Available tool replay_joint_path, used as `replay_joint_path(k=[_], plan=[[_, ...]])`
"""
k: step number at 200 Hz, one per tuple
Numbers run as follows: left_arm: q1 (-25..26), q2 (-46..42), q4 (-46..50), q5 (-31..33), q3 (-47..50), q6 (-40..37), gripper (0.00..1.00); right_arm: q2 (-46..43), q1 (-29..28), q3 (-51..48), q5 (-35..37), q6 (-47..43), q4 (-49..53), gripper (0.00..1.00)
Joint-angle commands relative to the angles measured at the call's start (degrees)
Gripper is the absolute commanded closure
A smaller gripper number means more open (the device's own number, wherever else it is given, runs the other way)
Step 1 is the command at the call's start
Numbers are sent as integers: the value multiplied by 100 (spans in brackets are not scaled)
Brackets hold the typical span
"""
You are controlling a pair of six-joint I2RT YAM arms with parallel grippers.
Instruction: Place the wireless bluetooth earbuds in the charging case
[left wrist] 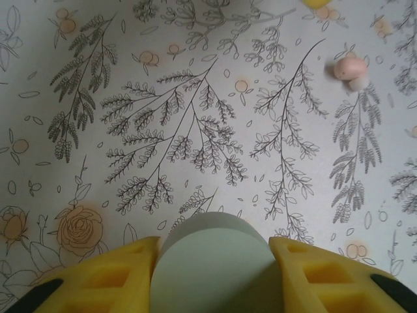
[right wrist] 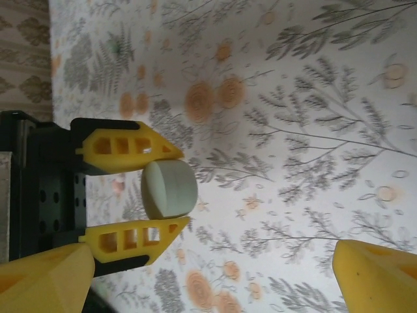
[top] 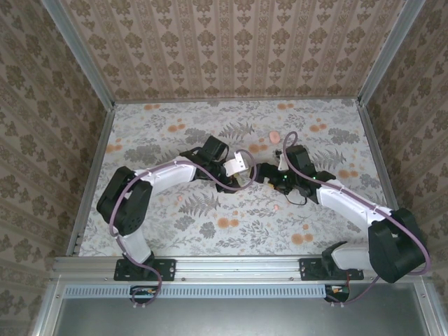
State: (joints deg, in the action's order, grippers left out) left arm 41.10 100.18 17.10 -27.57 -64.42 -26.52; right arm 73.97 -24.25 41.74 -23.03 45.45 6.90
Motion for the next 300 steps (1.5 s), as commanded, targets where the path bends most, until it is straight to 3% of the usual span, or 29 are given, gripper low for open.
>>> replay_joint_path(k=[1,49,108,122,153,169,188,215,232,300], plan=[[24,-346,-411,-515,31,141,65,157,-161,142,-448,364,-315,4],[-31,-532,-459,-827,-92,189,65,167,-259,-16,-818,839,-957,4],[-90,-614,-683,-1359,-129,444,65,82,-491,152,-1065,756,-825,5],[-110,-613,-682,-1405,-148,446,65,29,-512,83,-1033,800,-876,13],[-120,-689,-732,-1428,-47,466,65,-77,-511,17,-1012,841,-944,41],[-130,-752,-791,-1421,47,497,65,-126,-512,36,-1004,821,-889,47],[-129,-820,-822,-1500,120,560,65,-236,-519,-19,-933,811,-883,45],[-137,-877,-831,-1520,165,603,65,-399,-512,-49,-791,781,-738,23],[-135,-885,-875,-1587,179,648,64,-483,-511,-25,-778,755,-638,18],[-134,-1185,-855,-1782,251,589,64,-507,-468,73,-648,912,-621,26]])
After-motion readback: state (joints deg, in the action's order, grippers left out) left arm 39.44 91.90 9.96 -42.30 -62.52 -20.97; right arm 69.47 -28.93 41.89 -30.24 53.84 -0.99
